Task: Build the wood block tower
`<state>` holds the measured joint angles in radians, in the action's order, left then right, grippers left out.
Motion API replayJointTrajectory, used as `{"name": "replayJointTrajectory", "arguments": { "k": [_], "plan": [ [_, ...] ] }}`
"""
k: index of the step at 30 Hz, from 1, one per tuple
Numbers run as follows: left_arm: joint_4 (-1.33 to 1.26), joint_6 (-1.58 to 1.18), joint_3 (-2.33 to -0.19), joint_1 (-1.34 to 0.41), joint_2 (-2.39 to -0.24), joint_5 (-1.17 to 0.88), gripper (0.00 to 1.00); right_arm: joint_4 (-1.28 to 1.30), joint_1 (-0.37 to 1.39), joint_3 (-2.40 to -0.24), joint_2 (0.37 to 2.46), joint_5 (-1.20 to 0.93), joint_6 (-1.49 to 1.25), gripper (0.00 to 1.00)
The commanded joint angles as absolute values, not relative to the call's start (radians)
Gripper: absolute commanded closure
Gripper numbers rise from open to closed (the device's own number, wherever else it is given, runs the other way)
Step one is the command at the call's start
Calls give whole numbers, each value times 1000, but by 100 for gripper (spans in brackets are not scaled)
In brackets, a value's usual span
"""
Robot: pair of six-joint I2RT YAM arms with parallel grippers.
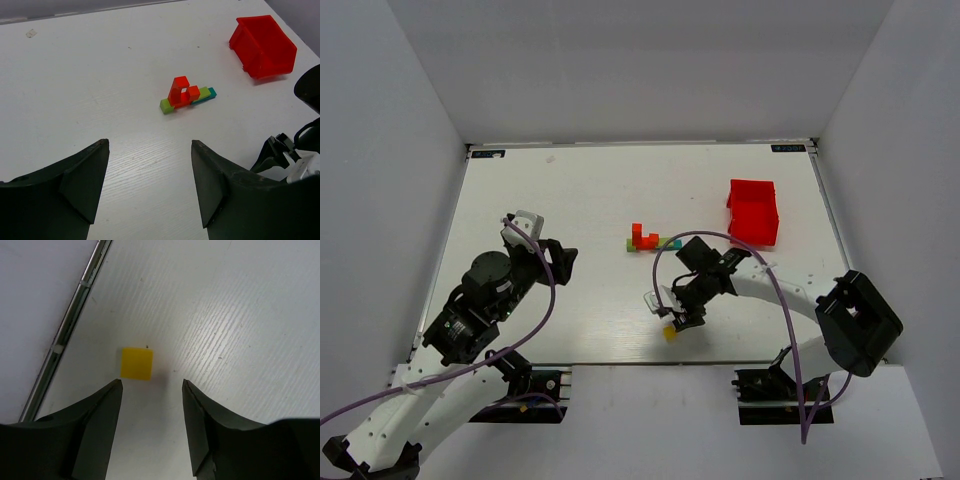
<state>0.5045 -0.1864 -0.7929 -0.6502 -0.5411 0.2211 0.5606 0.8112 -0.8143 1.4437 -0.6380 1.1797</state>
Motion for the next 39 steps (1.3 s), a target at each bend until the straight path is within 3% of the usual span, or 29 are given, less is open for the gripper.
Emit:
{"name": "replayJointTrajectory", "arguments": {
  "k": [1, 8, 25, 28, 29, 30, 31, 34, 39],
  "plan": [
    [503, -179, -793, -647, -540, 209, 23, 591, 825, -812, 1434, -678, 1160, 42],
    [503, -179, -793, -647, -540, 209, 23, 494, 857, -769, 1434, -632, 1075, 39],
    [503, -179, -793, -647, -540, 209, 22, 380, 928, -738, 1477, -511, 982, 55],
    [503, -179, -793, -647, -540, 209, 22, 376, 930, -741, 1479, -502, 976, 68],
    [503, -179, -793, -647, -540, 209, 22, 376, 928, -745, 1480, -500, 973, 74],
    [503, -179, -793, -647, -540, 209, 22, 374, 931, -749, 1480, -494, 968, 87],
    [503, -179, -793, -647, -540, 209, 22, 376, 928, -753, 1480, -486, 965, 92],
    [503, -179, -793, -647, -531, 218, 22, 365, 923, -796, 1454, -443, 931, 100],
    [503, -179, -793, -647, -531, 218, 22, 341, 907, -906, 1433, -263, 873, 100]
  ]
}}
